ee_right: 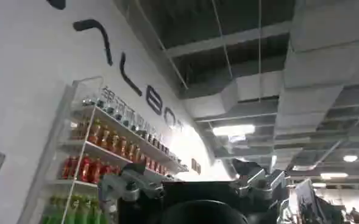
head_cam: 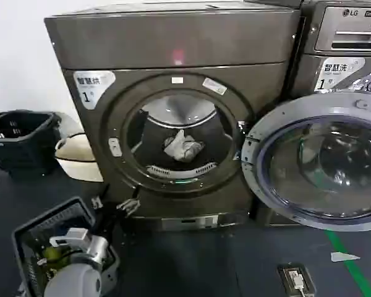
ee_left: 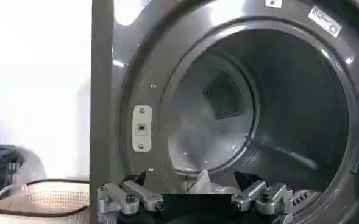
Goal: Grasp the clothes from the dryer.
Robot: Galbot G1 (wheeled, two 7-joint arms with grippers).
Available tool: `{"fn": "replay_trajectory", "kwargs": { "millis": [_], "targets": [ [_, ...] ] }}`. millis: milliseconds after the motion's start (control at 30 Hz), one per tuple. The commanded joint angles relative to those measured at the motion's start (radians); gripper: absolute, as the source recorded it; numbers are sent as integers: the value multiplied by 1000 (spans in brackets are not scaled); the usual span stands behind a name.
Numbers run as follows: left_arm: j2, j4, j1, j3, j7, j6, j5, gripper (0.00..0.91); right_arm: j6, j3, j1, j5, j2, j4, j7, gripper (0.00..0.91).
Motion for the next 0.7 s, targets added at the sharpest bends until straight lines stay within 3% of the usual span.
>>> {"fn": "replay_trajectory", "kwargs": {
  "millis": [33, 700],
  "targets": [
    [-36, 2, -5, -8, 1, -1, -2, 907, 1, 1, 0, 9, -1, -5, 11, 907],
    [-42, -4, -5, -2, 1, 0, 1, 907, 2, -12, 2, 27, -4, 20, -6, 907]
  ]
}}
